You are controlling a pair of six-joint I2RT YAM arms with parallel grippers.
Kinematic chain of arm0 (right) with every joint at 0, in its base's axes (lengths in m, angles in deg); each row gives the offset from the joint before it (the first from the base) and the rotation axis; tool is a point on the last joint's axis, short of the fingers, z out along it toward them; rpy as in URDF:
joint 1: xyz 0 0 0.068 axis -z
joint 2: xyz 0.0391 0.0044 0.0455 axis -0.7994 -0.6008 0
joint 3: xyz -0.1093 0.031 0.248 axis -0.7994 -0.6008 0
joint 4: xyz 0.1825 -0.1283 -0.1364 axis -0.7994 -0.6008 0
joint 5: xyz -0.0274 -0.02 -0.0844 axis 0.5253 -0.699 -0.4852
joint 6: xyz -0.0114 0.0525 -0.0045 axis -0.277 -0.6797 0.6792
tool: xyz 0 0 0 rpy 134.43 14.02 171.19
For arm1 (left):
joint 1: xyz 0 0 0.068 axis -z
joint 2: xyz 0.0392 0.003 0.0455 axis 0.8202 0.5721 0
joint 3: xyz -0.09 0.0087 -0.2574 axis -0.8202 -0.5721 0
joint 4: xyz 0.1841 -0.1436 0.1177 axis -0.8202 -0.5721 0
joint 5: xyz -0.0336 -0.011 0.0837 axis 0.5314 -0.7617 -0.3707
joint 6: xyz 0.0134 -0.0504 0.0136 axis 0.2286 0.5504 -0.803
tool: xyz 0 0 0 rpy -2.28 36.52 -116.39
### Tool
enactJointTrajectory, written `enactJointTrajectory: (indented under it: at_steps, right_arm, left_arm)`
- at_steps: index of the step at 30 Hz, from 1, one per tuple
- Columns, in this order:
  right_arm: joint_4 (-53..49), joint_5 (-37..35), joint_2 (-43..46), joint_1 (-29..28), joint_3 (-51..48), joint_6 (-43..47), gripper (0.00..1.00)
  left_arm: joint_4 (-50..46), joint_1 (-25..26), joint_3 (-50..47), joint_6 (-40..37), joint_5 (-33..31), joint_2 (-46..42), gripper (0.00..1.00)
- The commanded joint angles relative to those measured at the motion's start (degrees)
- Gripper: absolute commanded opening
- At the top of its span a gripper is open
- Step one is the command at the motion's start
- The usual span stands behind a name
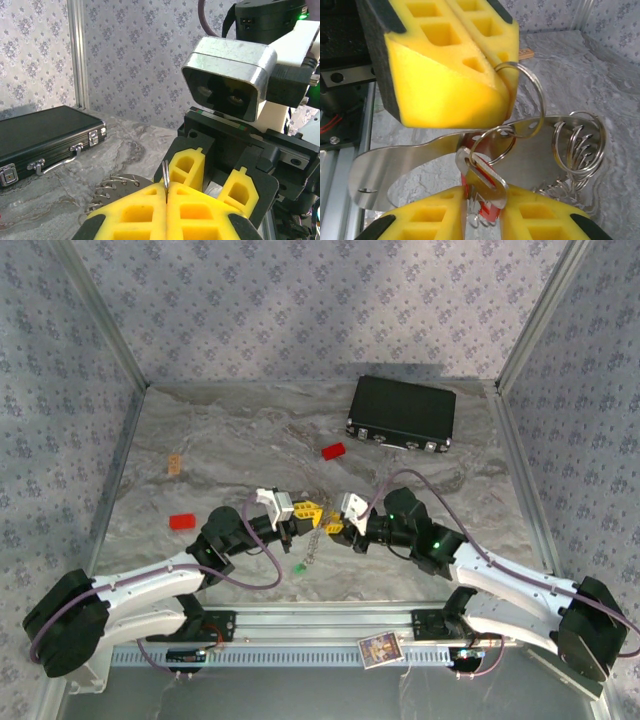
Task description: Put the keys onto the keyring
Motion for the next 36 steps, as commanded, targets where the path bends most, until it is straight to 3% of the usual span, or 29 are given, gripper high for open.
enactJointTrajectory:
  at_steps: [1,6,20,36]
  right_arm:
    - [3.29,5.35,0.95,0.85,-0.62,-2.44,0.27]
    - [4.38,9.24,-0.06,1.64,-0.42,-2.89,0.29]
    - [4.55,12.10,-0.79,3.07,0.26,-3.91,0.00]
    - [-10.50,5.13,3.13,4.63,4.88,-0.52,0.00]
  left_arm:
    - [4.05,0.03,0.26,0.12,-0.04,-0.94,0.00]
    - [4.10,0.01,0.44,0.03,1.00,-0.80,0.00]
    - [3.62,-0.03,0.22,-0.14,1.13,-1.22,0.00]
    - [-6.93,0.01,1.32,-5.92,1.38,-4.90,0.00]
